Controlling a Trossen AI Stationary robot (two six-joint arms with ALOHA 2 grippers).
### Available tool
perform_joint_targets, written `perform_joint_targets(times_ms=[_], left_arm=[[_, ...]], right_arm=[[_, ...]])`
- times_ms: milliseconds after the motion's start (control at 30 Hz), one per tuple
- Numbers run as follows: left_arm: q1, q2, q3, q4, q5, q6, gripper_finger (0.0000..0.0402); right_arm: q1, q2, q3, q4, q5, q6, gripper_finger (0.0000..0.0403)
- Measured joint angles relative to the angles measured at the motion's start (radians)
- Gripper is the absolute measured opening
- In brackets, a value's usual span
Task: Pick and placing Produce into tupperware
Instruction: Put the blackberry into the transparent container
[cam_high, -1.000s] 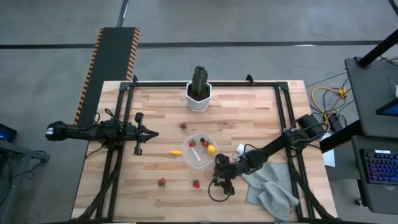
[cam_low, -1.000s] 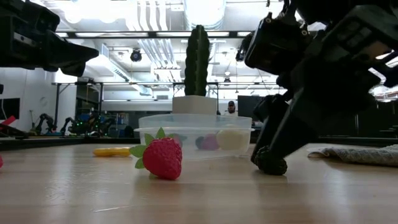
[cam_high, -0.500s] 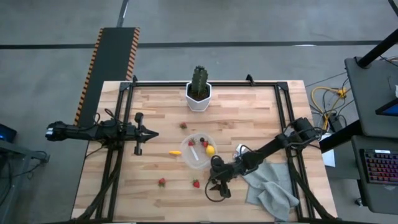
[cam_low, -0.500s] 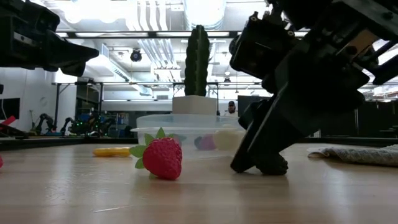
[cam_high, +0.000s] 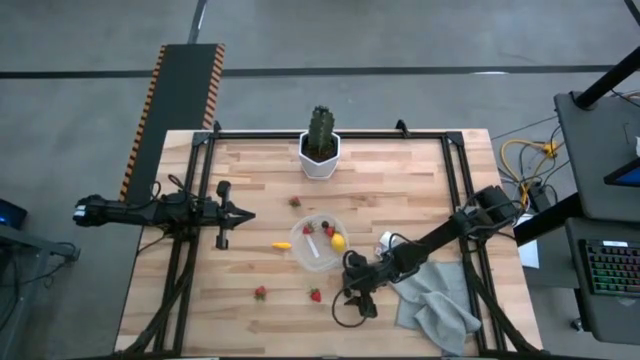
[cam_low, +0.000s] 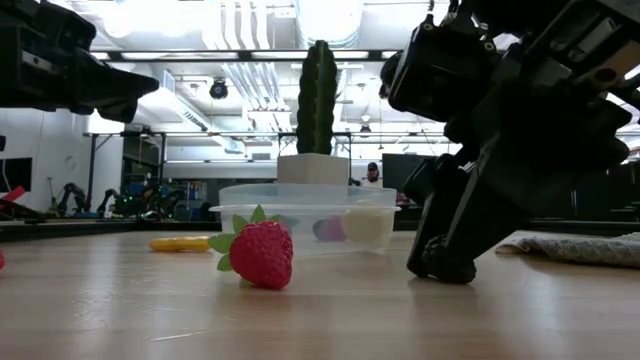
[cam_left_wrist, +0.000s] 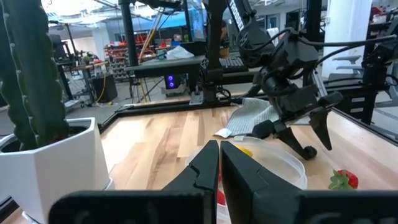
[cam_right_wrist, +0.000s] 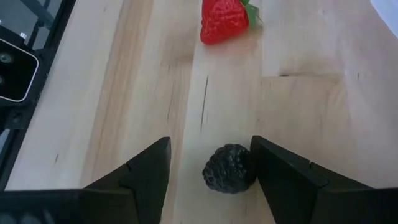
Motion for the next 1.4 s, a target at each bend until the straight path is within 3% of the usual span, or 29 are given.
perform_joint_targets(times_ms=[833, 1400], left_arm=[[0.0, 0.001, 0.0, -0.002, 0.0, 0.0, 0.0], [0.0, 0.001, 0.0, -0.002, 0.0, 0.0, 0.0]], right_arm=[[0.005, 0.002, -0.005, -0.042, -0.016, 0.005, 0.0216], [0.01, 0.002, -0.012, -0.05, -0.016, 0.005, 0.0106]])
